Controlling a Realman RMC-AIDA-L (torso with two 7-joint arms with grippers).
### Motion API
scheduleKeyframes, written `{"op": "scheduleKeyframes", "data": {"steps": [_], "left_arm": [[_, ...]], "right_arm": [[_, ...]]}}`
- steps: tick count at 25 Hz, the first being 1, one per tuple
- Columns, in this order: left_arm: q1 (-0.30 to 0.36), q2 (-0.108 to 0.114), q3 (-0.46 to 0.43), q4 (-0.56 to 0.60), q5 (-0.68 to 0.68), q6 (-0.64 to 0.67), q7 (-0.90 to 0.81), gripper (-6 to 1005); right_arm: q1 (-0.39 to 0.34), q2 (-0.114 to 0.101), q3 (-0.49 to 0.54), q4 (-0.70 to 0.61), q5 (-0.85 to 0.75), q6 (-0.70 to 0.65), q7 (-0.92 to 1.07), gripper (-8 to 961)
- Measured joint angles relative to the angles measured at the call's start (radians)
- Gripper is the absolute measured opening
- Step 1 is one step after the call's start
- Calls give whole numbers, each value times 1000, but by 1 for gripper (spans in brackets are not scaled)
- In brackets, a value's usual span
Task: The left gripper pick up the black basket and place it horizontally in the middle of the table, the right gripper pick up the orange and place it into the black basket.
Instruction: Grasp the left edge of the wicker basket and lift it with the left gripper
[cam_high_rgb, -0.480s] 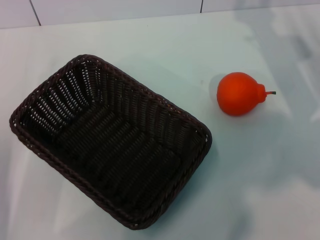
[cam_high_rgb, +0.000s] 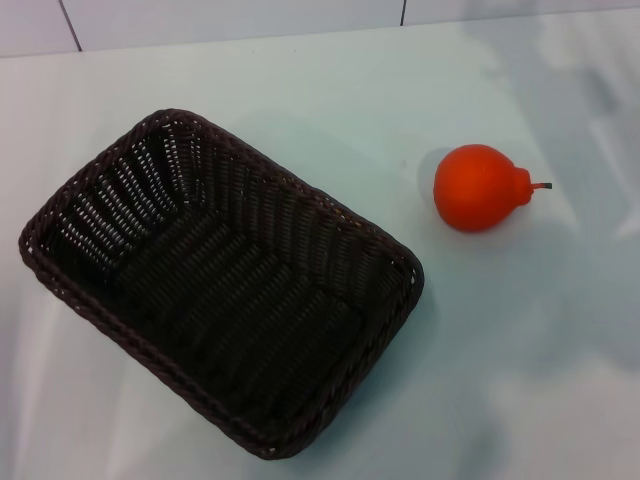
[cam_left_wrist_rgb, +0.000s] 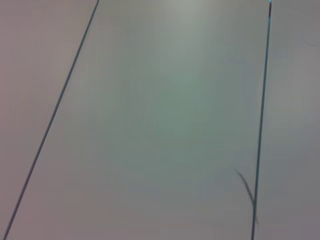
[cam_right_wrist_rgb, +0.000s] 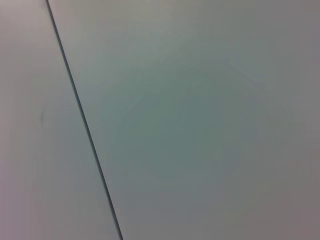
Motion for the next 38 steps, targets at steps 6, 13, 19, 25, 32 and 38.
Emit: {"op": "scheduleKeyframes", "data": {"steps": [6, 13, 19, 25, 32, 38], "left_arm": [[8, 0, 4, 5, 1, 3, 0, 788], [-5, 6, 1, 40, -1, 12, -46, 782], [-5, 35, 130, 355, 82, -89, -548, 780], [-7, 99, 220, 604, 278, -129, -933, 781], [-28, 127, 224, 996, 664, -198, -1354, 782], [-108, 112, 270, 1292, 1033, -206, -1634, 781]], "right_arm": [[-3, 0, 0, 13, 0, -2, 0, 599], [-8, 0, -6, 29, -2, -2, 1, 602], [-11, 0, -7, 37, -3, -10, 2, 603], [-19, 0, -7, 38, -3, -16, 2, 603], [-25, 0, -2, 39, -2, -17, 2, 603], [-26, 0, -1, 39, -1, -9, 2, 602]]}}
